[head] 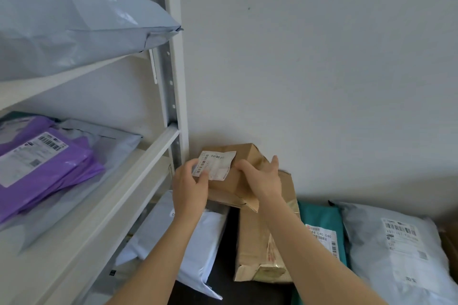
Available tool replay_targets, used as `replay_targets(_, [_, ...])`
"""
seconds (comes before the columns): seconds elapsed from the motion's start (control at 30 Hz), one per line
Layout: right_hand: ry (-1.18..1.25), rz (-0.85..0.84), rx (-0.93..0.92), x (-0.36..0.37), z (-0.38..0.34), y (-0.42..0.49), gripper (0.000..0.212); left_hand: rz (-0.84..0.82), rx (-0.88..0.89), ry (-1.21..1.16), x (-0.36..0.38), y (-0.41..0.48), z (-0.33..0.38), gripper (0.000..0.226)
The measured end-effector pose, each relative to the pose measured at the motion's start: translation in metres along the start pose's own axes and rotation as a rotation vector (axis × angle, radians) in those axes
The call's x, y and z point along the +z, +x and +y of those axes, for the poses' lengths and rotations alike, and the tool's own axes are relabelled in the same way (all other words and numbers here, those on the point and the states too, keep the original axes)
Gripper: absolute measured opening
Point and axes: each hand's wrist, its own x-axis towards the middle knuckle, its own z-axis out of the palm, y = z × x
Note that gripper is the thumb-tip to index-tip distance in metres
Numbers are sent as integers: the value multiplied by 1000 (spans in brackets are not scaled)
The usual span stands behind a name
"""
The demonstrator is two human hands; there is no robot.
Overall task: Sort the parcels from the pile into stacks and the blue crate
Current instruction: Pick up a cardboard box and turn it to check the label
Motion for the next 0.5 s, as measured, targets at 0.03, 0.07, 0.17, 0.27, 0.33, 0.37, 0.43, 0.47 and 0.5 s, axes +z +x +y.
replay_targets(0.03, [21,-8,-18,-8,0,-2,105,13,-1,3,2,-2,4,37])
replay_targets(0.07, [40,-15,-39,-15,0,-3,102,20,-3,2,4,-5,8,41])
replay_targets(0.17, [124,-38,-83,-38,4,-11,97,25,-1,-24,11,-18,20,51])
replay_targets(0.27, [212,-58,-104,-66,11,-18,91,5,8,-87,16,-31,32,62])
replay_targets(0.33, [279,-85,-106,-83,18,-20,84,-45,-3,-134,19,-39,39,69])
replay_targets(0.37, [306,-98,-108,-94,22,-23,81,-72,-3,-165,21,-46,44,73])
replay_targets(0.43, [327,-109,-126,-109,29,-26,78,-105,14,-187,25,-55,50,80])
replay_targets(0.47, [331,-111,-139,-115,31,-28,77,-112,29,-171,26,-60,53,85])
replay_targets(0.5, [332,-115,-154,-125,34,-31,76,-119,42,-151,28,-66,58,89])
